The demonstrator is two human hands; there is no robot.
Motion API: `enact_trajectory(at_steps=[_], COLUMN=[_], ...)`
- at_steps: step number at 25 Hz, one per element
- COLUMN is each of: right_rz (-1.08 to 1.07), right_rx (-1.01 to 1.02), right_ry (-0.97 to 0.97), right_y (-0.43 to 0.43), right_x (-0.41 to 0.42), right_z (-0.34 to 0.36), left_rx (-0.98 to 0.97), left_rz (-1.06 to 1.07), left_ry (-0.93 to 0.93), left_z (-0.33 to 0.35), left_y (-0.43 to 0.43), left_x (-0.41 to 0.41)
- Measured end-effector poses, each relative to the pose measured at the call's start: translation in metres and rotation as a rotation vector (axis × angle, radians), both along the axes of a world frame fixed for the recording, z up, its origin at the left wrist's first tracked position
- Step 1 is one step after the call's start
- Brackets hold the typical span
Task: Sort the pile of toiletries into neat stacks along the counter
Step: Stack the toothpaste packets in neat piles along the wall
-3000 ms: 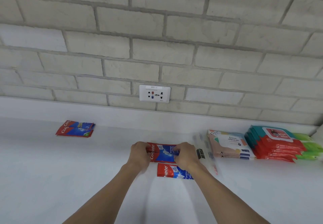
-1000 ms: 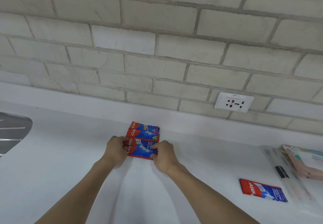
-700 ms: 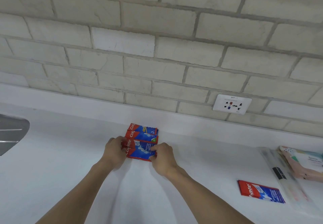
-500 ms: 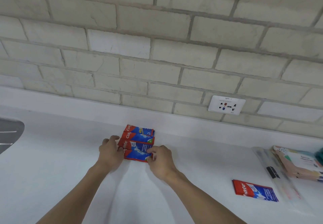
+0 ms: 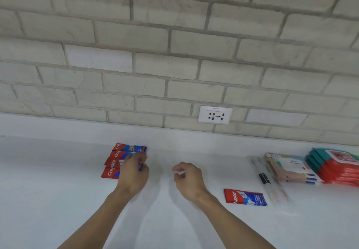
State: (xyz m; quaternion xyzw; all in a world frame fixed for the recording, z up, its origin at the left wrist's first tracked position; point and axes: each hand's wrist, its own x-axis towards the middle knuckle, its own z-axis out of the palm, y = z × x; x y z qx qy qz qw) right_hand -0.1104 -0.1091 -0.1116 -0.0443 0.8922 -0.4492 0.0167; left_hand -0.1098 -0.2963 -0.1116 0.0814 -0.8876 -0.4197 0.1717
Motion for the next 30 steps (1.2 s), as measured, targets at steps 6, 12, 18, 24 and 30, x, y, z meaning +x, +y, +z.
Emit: enact_trajectory(at_steps=[6,12,18,24,30], right_rz=[-0.119,-0.229,-0.244,-0.122,0.021], right_rx=[0.031,0.03,0.194,0.461,0.596], right_ry=[0.022,0.006,0.02,-0.013,-0.037], right_y=[0.067,0.13,0.189,0.225,0.233], right_x=[0.022,0.045,0.055,0.053,0.045], right_z=[0.008,0.009,0.005,0.002,-0.005], left_rx=[-0.02,-0.073,-0.144,-0.254,-0.312], left_rz=[-0.168,-0.286,-0.397,-0.434,-0.336], left_ry=[-0.003,-0.08,-0.131,-0.271,-0.287], left_z=[0.0,-0.004,-0.005,-0.018,-0.028], left_y=[0.079,0.142,0.196,0.237,0.255], left_x=[0.017,0.031,0.042,0.043,0.04])
